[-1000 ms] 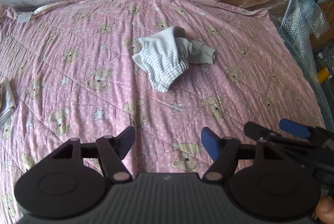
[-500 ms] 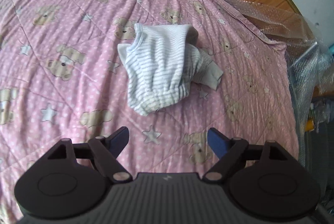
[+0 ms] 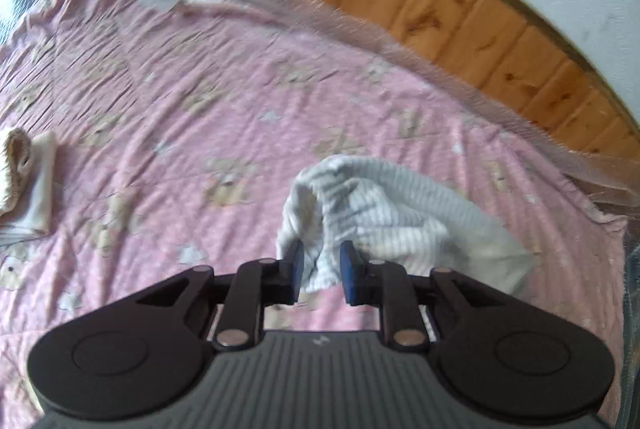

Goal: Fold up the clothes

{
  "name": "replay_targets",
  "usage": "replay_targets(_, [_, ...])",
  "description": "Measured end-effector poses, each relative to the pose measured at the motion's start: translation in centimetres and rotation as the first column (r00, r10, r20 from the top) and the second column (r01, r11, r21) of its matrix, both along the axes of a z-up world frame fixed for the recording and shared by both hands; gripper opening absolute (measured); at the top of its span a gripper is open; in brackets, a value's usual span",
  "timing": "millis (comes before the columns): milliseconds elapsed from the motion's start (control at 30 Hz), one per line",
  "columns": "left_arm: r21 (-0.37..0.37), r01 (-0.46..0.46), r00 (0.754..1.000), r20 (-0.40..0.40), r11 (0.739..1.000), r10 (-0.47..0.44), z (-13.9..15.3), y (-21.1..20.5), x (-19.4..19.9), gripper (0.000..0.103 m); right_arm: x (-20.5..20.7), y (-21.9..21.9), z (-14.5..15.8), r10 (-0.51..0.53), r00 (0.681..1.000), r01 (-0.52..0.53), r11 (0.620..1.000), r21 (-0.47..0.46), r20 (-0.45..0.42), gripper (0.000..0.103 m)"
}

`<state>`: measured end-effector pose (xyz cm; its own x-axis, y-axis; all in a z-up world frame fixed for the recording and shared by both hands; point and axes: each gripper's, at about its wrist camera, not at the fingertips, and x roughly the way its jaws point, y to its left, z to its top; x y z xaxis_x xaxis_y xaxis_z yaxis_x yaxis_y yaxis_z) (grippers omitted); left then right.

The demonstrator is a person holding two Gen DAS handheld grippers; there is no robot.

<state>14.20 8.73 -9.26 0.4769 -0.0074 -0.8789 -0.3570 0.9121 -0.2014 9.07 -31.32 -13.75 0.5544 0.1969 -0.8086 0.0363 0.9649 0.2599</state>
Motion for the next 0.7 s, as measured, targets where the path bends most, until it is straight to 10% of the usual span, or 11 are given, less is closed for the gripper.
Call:
replay_targets(267, [0.037,0.037,0.999,-0.024,0.999,-0.036,-1.7,2.6,-2.7,0.055,6.8,5.7,-2.4,0.126,0.992,-0.125,0.991,-0.051,0.023,0.08])
replay_targets(333, [0.031,0.039,0.999,-0.025,0.999,-0.038,-2.2,2.0,-2.0,0.056,8.2,6.2,-2.8,0.15,0.988,-0.149,0.988,-0.035,0.03,0.069])
replay_targets(467, [0.041,0.033,0.999,-0.023,0.999,-0.032,-2.8,1.3,0.0,0.057,10.4,6.8,-2.4,0.228,0.973,-0.227,0.974,-0.026,0.04,0.0])
replay_targets(633, [0.027,0.013,1.0,0.014,1.0,-0.013,-1.1,3.1,0.8,0.066,7.4,5.0,5.3,0.309,0.914,-0.311,0.95,-0.035,0.263,0.001])
replay_targets(700, [0.035,0.019,1.0,-0.006,0.999,-0.019,-1.5,3.7,1.4,0.067,5.7,4.0,5.6,0.344,0.91,-0.335,0.939,-0.081,0.23,0.0])
